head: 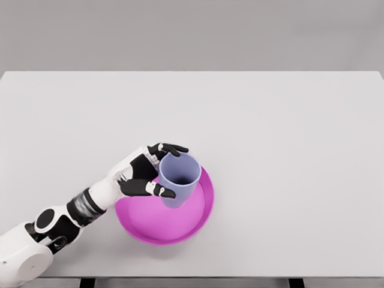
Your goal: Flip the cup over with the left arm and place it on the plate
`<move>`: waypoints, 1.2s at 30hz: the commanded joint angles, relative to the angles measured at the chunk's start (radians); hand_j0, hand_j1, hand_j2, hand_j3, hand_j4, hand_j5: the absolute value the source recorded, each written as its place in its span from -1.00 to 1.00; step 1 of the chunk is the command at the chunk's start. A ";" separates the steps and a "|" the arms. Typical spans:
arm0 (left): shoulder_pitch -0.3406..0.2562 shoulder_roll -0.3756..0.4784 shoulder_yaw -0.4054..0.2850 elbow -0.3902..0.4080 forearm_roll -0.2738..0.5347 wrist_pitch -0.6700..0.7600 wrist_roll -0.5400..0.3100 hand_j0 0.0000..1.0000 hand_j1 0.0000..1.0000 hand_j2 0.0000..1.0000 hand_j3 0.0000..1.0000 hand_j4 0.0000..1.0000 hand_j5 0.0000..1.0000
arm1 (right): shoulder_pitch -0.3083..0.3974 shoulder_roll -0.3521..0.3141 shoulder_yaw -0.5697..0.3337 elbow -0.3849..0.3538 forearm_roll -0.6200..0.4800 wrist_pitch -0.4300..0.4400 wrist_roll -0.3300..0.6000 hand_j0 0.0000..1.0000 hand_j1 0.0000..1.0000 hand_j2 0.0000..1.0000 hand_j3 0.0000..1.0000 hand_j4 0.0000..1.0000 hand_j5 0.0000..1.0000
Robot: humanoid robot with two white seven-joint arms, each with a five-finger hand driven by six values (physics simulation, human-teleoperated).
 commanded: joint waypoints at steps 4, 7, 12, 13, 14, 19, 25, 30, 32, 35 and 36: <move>0.002 -0.005 -0.004 0.011 0.001 0.000 0.004 0.11 0.11 0.11 0.11 0.11 0.11 | 0.000 0.000 0.000 0.000 0.000 0.000 0.000 1.00 1.00 1.00 1.00 1.00 1.00; 0.003 -0.005 -0.004 0.005 0.001 0.000 0.004 0.26 0.26 0.26 0.26 0.26 0.26 | 0.000 0.000 -0.002 0.000 0.000 0.000 0.000 1.00 1.00 1.00 1.00 1.00 1.00; 0.003 -0.005 -0.001 -0.003 -0.001 0.000 0.008 1.00 1.00 1.00 1.00 1.00 1.00 | 0.000 0.000 0.000 0.000 0.000 0.000 0.000 1.00 1.00 1.00 1.00 1.00 1.00; 0.005 -0.004 0.001 -0.005 -0.001 0.000 0.008 1.00 1.00 1.00 1.00 1.00 1.00 | 0.000 0.000 0.000 0.000 0.000 0.000 0.000 1.00 1.00 1.00 1.00 1.00 1.00; 0.005 -0.004 0.001 -0.005 -0.001 0.000 0.008 1.00 1.00 1.00 1.00 1.00 1.00 | 0.000 0.000 0.000 0.000 0.000 0.000 0.000 1.00 1.00 1.00 1.00 1.00 1.00; 0.008 0.007 0.010 -0.005 -0.001 -0.002 0.008 1.00 1.00 1.00 1.00 1.00 1.00 | 0.000 0.000 0.000 0.000 0.000 0.000 0.000 1.00 1.00 1.00 1.00 1.00 1.00; 0.008 0.068 0.016 -0.052 0.011 -0.008 0.011 1.00 1.00 1.00 1.00 1.00 1.00 | 0.000 0.000 0.000 0.000 0.000 0.000 0.000 1.00 1.00 1.00 1.00 1.00 1.00; 0.008 0.168 0.062 -0.100 0.056 -0.009 0.011 1.00 1.00 1.00 1.00 1.00 1.00 | 0.000 0.000 0.000 0.000 0.000 0.000 0.000 1.00 1.00 1.00 1.00 1.00 1.00; 0.006 0.177 0.064 -0.110 0.074 -0.009 0.010 1.00 1.00 1.00 1.00 1.00 1.00 | 0.000 0.000 0.000 0.000 0.000 -0.002 0.000 1.00 1.00 1.00 1.00 1.00 1.00; -0.018 0.234 0.090 -0.115 0.114 -0.014 0.001 1.00 1.00 1.00 1.00 1.00 1.00 | 0.000 0.000 0.000 0.000 0.000 0.000 0.000 1.00 1.00 1.00 1.00 1.00 1.00; -0.044 0.271 0.088 -0.115 0.116 -0.014 -0.006 1.00 1.00 1.00 1.00 1.00 1.00 | 0.000 0.000 0.000 0.000 0.000 0.000 0.000 1.00 1.00 1.00 1.00 1.00 1.00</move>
